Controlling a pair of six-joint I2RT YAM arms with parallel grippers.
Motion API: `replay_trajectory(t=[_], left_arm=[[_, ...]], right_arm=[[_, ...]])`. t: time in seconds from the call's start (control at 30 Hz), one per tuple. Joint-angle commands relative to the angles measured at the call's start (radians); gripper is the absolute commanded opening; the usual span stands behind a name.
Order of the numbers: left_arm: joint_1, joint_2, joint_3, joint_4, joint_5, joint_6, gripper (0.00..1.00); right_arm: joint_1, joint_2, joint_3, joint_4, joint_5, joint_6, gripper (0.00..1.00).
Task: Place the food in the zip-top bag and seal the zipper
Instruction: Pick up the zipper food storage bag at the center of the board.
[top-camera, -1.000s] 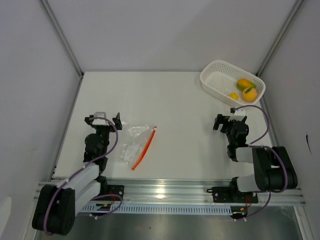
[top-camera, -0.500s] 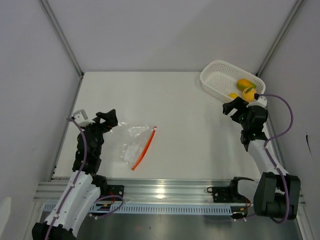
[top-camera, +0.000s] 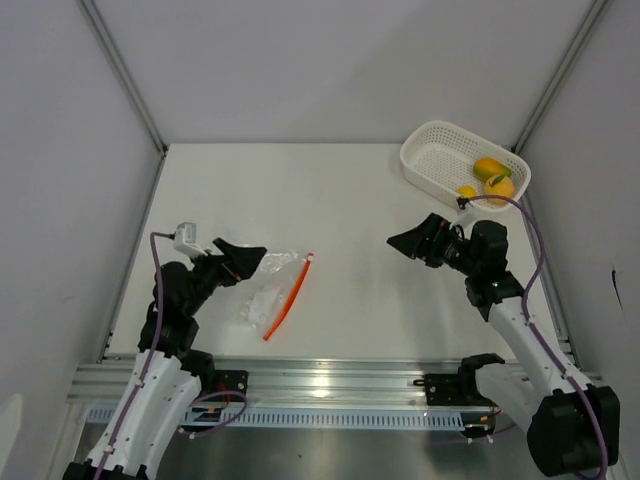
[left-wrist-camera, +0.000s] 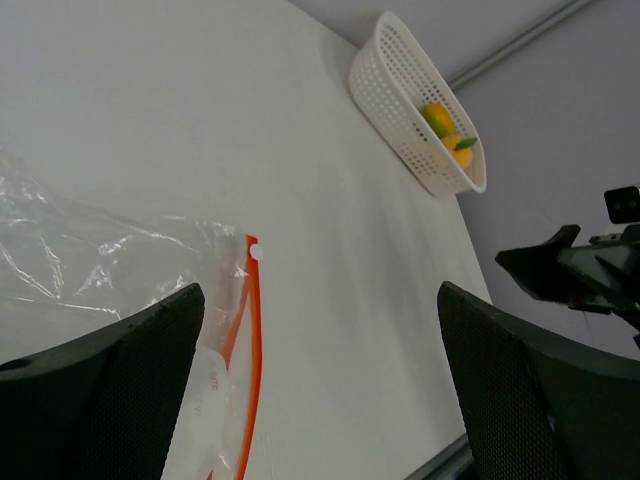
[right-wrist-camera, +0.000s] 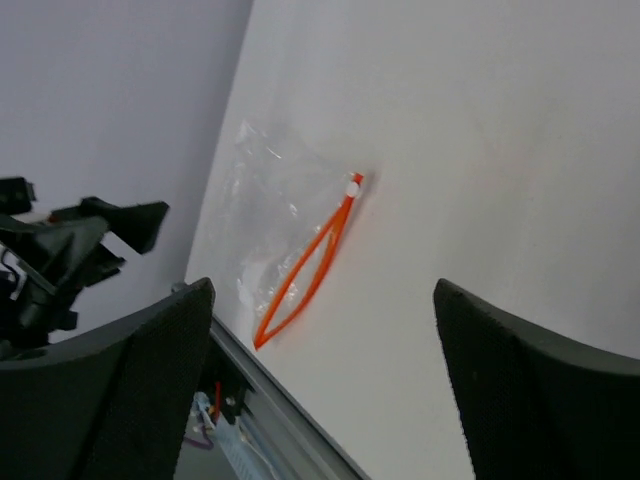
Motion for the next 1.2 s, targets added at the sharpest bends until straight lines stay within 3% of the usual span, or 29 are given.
replay_trajectory(t=[0.0,0.07,0.1,0.13,0.2,0.37,0.63,0.77,0.87,0.93,1.03,1.13,1.17], left_arm=[[0.007,-0.032,-0.033,0.014,0.133,-0.048,0.99],[0.007,-0.04,-0.017,-0.032,0.162,-0.035,0.99],[0.007,-0.041,0.0,-0.055,0.167,-0.02,0.99],[0.007,-0.046,0.008,-0.08,0.174,-0.015,0.99],[0.007,-0.087,0.017,-0.115,0.201,-0.012,0.99],[0.007,-0.225,0.048,-0.242,0.163,0.067,0.99],[0.006,-0.161,0.224,-0.477,0.067,0.209,1.0],[0.006,-0.149,0.256,-0.505,0.032,0.158,0.99],[0.006,-0.14,0.287,-0.482,0.059,0.141,0.99],[0.006,-0.12,0.312,-0.489,0.073,0.153,0.99],[0.004,-0.091,0.348,-0.512,0.087,0.19,0.95],[-0.006,-0.031,0.365,-0.552,0.107,0.219,0.88],[-0.012,-0.006,0.365,-0.558,0.106,0.236,0.88]], right_arm=[[-0.014,0.034,-0.072,0.104,-0.08,0.142,0.88],[0.063,0.141,-0.051,0.074,-0.07,0.138,0.89],[0.1,0.183,-0.028,0.033,-0.063,0.117,0.97],[0.141,0.258,0.002,0.0,-0.047,0.094,0.99],[0.265,0.316,0.068,-0.014,0.015,0.066,0.99],[0.437,0.541,0.173,0.173,-0.007,0.141,0.99],[0.586,0.827,0.299,0.444,0.044,0.28,0.94],[0.625,0.955,0.355,0.555,0.036,0.343,0.76],[0.642,1.022,0.387,0.607,0.053,0.376,0.73],[0.646,1.061,0.413,0.642,0.053,0.389,0.63],[0.646,1.077,0.442,0.657,0.076,0.394,0.59],[0.643,1.1,0.482,0.646,0.088,0.388,0.35],[0.639,1.102,0.496,0.644,0.093,0.399,0.2]])
